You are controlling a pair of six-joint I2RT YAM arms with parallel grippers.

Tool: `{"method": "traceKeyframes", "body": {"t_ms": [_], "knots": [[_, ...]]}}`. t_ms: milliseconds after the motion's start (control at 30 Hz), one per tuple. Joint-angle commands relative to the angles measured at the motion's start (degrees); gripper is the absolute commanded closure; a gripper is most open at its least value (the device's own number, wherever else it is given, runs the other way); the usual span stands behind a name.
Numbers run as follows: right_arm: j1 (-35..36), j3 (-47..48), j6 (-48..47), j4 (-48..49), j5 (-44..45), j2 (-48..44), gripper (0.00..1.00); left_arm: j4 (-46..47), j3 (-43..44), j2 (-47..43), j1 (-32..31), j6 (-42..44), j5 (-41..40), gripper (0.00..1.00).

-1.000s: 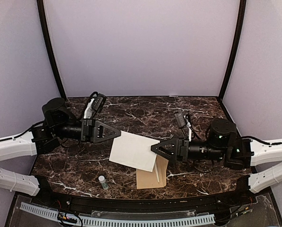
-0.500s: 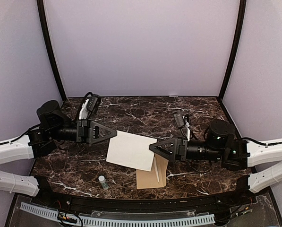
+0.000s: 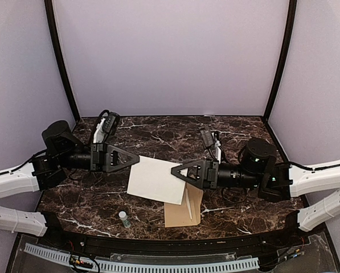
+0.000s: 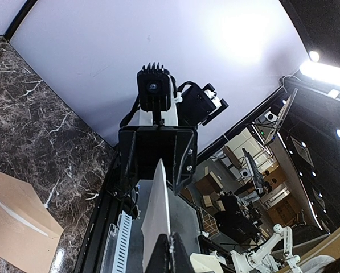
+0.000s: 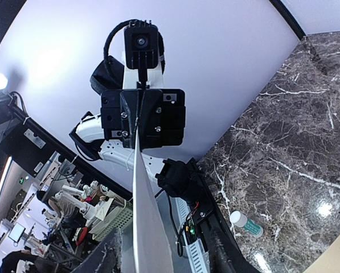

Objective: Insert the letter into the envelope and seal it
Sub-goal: Fold the letter.

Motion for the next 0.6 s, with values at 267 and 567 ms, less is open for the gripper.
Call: {"method": "traceKeyframes", "body": {"t_ms": [267, 567], "knots": [[0.1, -1.1, 1.3, 5.8, -0.1, -1.4, 0.77, -0.3, -0.6, -1.6, -0.3, 0.0, 0.4, 1.00], [0.1, -2.6, 1.2, 4.7, 2.7, -3.1, 1.00, -2.3, -0.3, -1.7, -0.3, 0.9, -0.1, 1.00]]}}
